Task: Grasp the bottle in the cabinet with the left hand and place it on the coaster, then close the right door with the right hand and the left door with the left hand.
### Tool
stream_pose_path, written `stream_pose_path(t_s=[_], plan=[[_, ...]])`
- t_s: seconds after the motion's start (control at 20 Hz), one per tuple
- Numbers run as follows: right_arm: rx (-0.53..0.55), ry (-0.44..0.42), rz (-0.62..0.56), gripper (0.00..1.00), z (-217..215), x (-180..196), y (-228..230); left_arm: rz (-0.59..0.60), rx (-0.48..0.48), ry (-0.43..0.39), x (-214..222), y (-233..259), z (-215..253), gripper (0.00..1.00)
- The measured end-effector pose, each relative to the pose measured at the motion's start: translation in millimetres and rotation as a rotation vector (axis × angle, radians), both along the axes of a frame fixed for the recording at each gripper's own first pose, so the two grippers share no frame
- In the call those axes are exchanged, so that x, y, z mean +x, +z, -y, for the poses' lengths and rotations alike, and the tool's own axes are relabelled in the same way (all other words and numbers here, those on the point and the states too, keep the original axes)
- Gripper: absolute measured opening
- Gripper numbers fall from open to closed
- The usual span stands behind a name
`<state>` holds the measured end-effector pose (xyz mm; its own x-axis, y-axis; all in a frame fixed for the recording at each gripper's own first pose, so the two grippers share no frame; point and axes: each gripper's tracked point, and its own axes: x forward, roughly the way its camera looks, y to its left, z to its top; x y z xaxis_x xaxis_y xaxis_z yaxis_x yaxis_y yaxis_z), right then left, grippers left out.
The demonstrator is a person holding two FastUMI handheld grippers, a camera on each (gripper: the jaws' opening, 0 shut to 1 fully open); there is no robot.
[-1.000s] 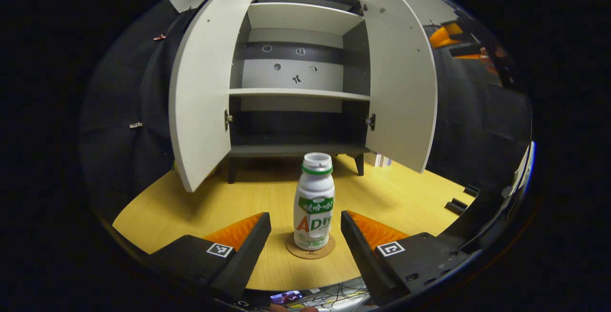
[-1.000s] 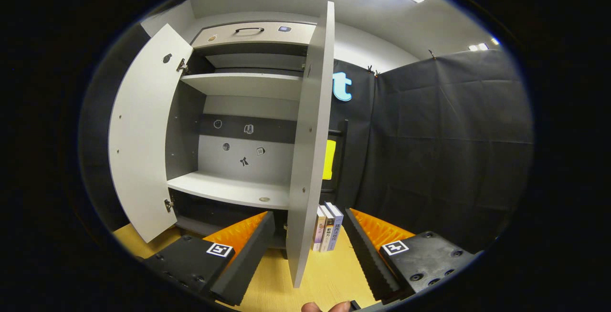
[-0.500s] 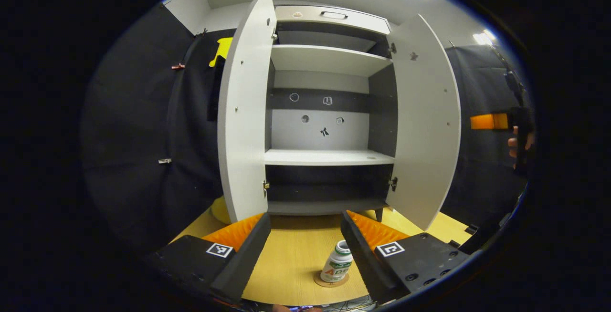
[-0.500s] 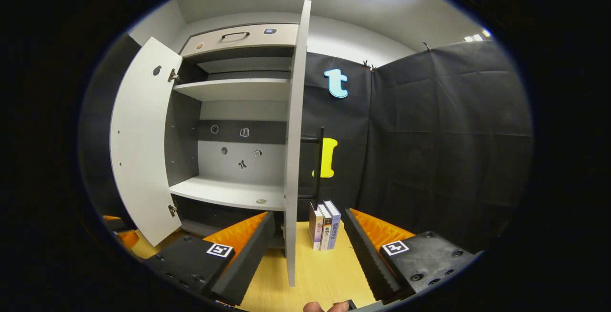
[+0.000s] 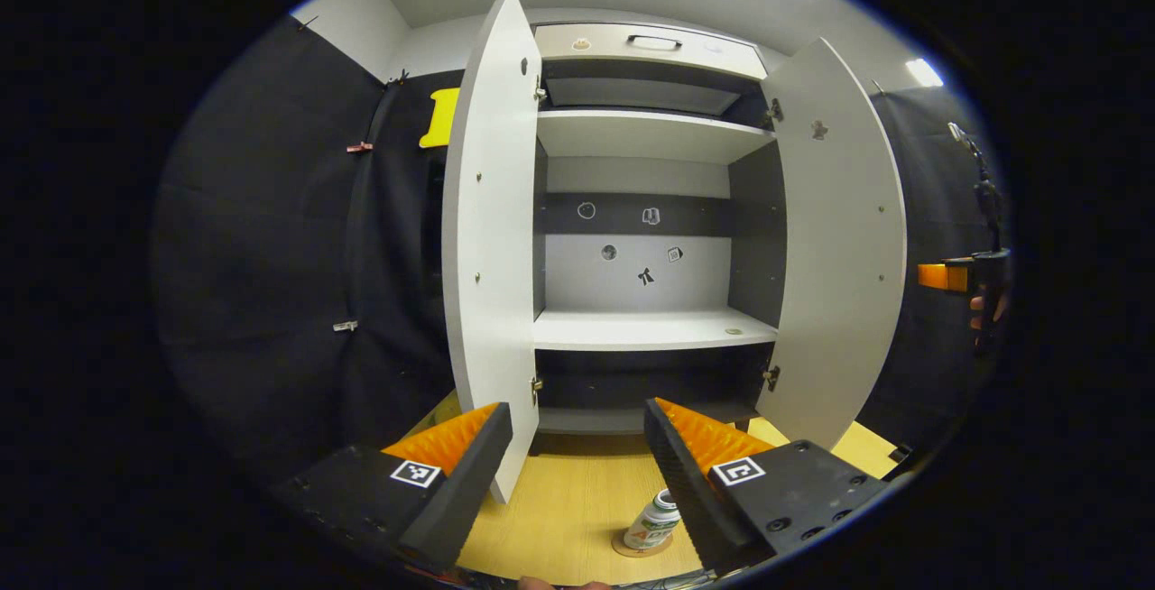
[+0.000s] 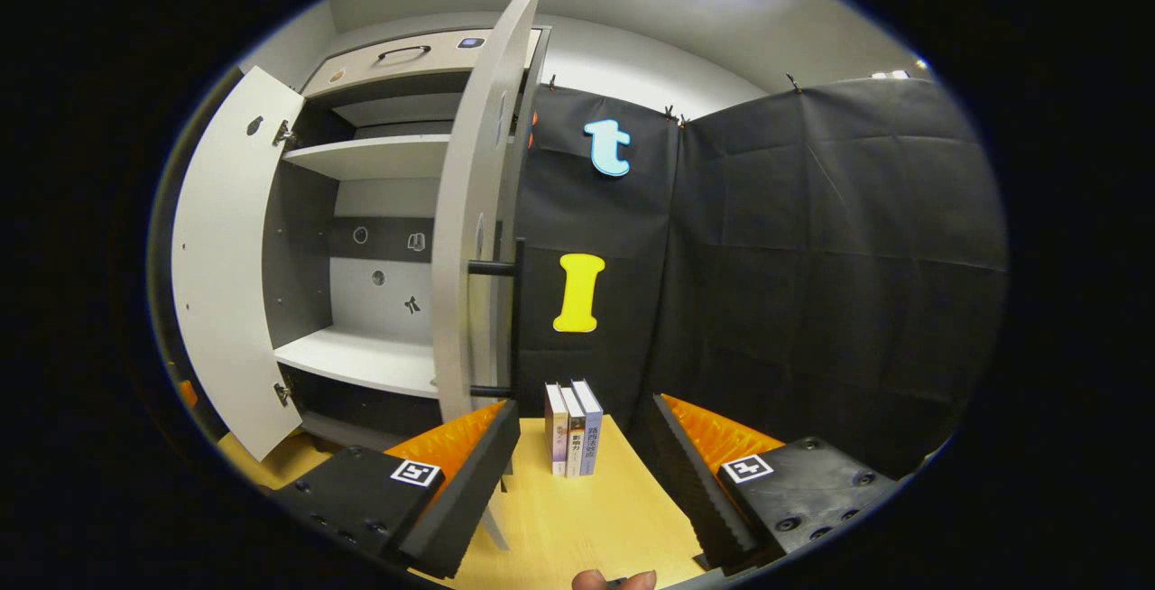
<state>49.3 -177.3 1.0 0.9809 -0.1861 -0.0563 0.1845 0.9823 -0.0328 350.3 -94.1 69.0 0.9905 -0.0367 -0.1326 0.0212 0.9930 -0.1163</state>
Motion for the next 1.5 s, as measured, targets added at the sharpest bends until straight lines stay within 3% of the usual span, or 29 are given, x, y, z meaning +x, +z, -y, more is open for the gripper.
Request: stream_pose_path(t_s=[0.45,0.7,0.9,1.15,1.5], plan=[[0.074,0.04,0.017,0.95,10,40,4,0.004,0.055,0.142,-1,12,-47,0.94],[0.148,0.064,0.008,0.94,6,36,-1,-0.007,0.071,0.152,-5,7,-54,0.94],[0.148,0.071,0.015,0.95,-18,36,1,-0.003,0.098,0.138,-8,4,-57,0.94],[0.147,0.14,0.011,0.95,-55,35,2,-0.003,0.053,0.135,-8,3,-63,0.94],[0.155,0.224,0.013,0.95,-107,44,1,-0.007,0.062,0.148,-12,-1,-83,0.93]])
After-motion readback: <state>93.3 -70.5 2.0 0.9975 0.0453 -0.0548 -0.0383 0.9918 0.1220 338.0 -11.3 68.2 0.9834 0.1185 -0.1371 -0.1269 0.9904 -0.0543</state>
